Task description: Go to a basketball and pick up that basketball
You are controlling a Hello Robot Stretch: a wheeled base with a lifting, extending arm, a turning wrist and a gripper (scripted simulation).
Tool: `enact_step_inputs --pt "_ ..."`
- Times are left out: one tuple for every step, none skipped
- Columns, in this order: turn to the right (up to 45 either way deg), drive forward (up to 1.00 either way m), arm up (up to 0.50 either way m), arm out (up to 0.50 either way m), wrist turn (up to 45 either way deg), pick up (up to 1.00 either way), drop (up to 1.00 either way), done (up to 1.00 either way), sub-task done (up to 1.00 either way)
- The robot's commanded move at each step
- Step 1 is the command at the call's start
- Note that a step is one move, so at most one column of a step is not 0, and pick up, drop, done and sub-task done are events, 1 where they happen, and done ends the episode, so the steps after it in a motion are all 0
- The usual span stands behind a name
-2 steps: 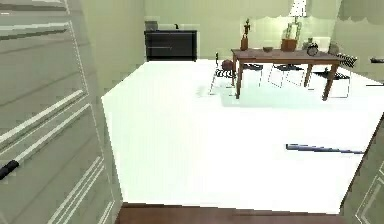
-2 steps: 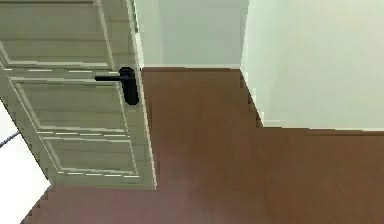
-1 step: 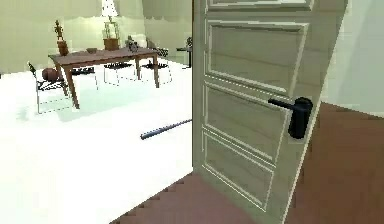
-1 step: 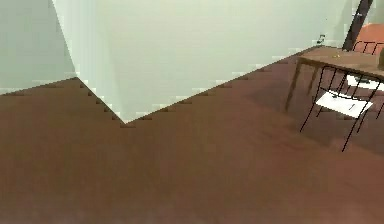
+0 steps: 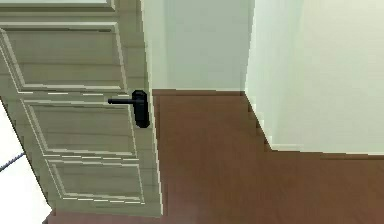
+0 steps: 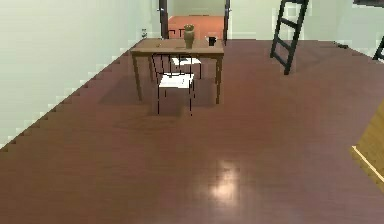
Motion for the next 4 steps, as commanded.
enact_step_inputs --pt "3.0 0.0 0.0 0.0 0.0 0.0 0.0 0.0 0.0" --pt "0.0 0.15 0.0 0.0 0.0 0.0 0.0 0.0 0.0" --pt "-45.0 0.0 0.0 0.0 0.0 0.0 0.0 0.0 0.0" --pt "-45.0 0.0 0.0 0.0 0.0 0.0 0.0 0.0 0.0"
